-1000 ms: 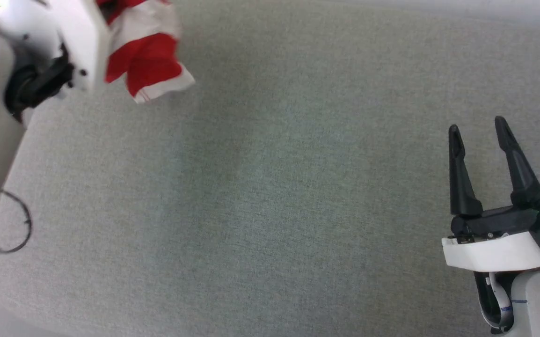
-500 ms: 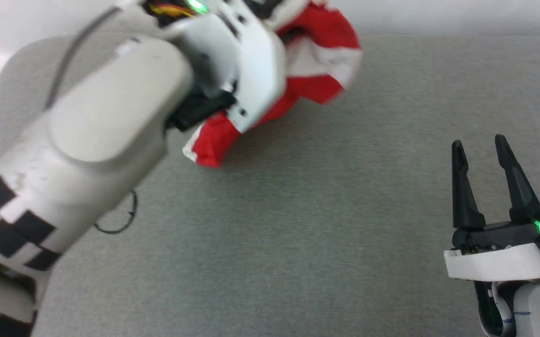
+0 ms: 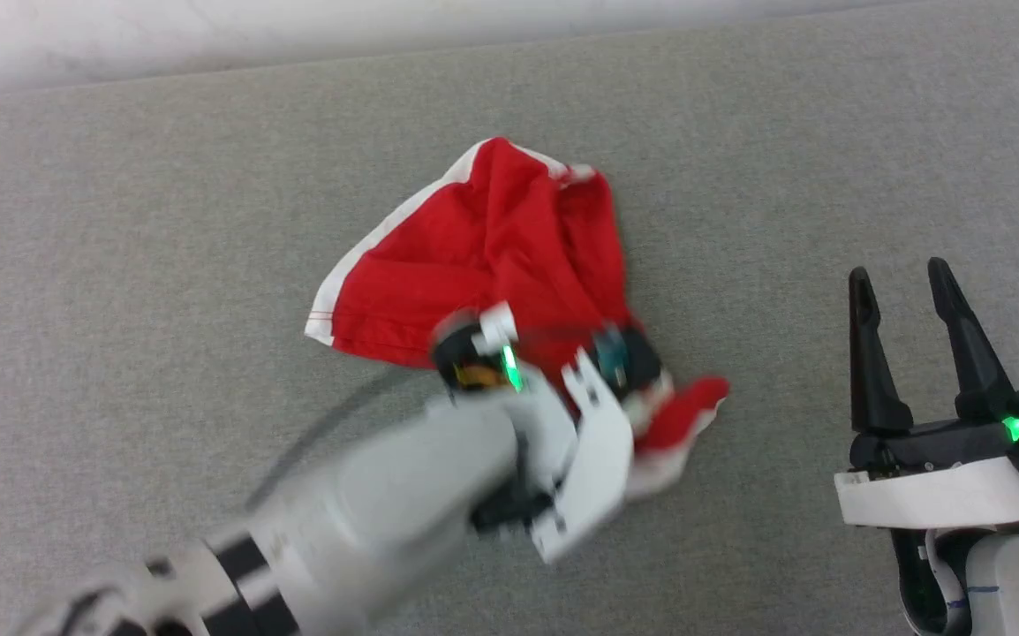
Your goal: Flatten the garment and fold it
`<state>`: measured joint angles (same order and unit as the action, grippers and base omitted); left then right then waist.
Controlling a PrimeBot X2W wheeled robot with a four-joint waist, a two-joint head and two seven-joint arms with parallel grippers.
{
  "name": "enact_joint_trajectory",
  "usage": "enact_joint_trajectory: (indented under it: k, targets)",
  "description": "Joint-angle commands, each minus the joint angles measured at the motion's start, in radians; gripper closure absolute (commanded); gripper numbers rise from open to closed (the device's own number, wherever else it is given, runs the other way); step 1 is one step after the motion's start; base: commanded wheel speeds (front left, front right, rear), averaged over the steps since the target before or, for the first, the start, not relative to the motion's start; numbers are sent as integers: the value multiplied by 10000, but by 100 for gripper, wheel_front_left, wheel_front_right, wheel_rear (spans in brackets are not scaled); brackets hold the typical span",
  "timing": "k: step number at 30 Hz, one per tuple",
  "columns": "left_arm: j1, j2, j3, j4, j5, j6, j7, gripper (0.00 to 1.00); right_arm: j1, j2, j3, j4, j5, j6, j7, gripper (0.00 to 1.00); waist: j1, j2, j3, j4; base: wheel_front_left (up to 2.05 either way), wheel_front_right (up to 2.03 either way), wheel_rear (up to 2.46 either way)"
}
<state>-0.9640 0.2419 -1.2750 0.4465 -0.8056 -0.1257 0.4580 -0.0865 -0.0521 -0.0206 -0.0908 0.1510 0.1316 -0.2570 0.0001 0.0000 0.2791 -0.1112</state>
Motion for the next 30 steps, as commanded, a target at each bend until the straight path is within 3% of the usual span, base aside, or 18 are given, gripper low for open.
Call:
enact_joint_trajectory:
  k: [1, 6, 7, 8, 15, 18, 23, 27, 30]
  targets:
    - [547, -144, -46, -99, 236, -50, 238, 100, -136, 18, 2, 37, 39, -9, -47, 0, -1, 0, 63, -113, 0, 0, 0]
    - [1692, -262, -49, -510, 1024, -50, 807, 100, -104, 18, -49, 148, -34, -9, -47, 0, -1, 0, -195, -31, 0, 0, 0]
    - [1683, -274, -50, -557, 1167, -50, 534, 34, -74, 18, -62, 155, -52, -9, -47, 0, -1, 0, -279, 18, 0, 0, 0]
    - [1613, -281, -50, -515, 1248, -50, 94, 0, -29, 18, -75, 164, -75, -9, -47, 0, -1, 0, -371, 79, 0, 0, 0]
    - [1047, -363, 246, -438, 1391, -31, -3705, 0, 501, 18, -253, 234, -194, -9, -47, 0, -1, 0, -1224, 571, 0, 0, 0]
    - [1148, -406, 775, -623, 1546, 380, -5135, 0, 762, 18, -325, 245, -237, -9, -47, 0, -1, 0, -1551, 842, 0, 0, 0]
    - [1490, -110, 1902, -833, 2119, 2075, -6957, 0, 983, 18, -325, 223, -285, -9, -47, 0, -1, 0, -1860, 1185, 0, 0, 0]
    - [2229, 128, 3618, -1566, 2680, 3654, -7186, 0, 1060, 18, -372, 176, -305, -9, -47, 0, -1, 0, -1946, 1365, 0, 0, 0]
    - [3303, 367, 5120, -2487, 3519, 4544, -7192, 0, 1103, 18, -415, 146, -327, -9, -47, 0, -1, 0, -1971, 1441, 0, 0, 0]
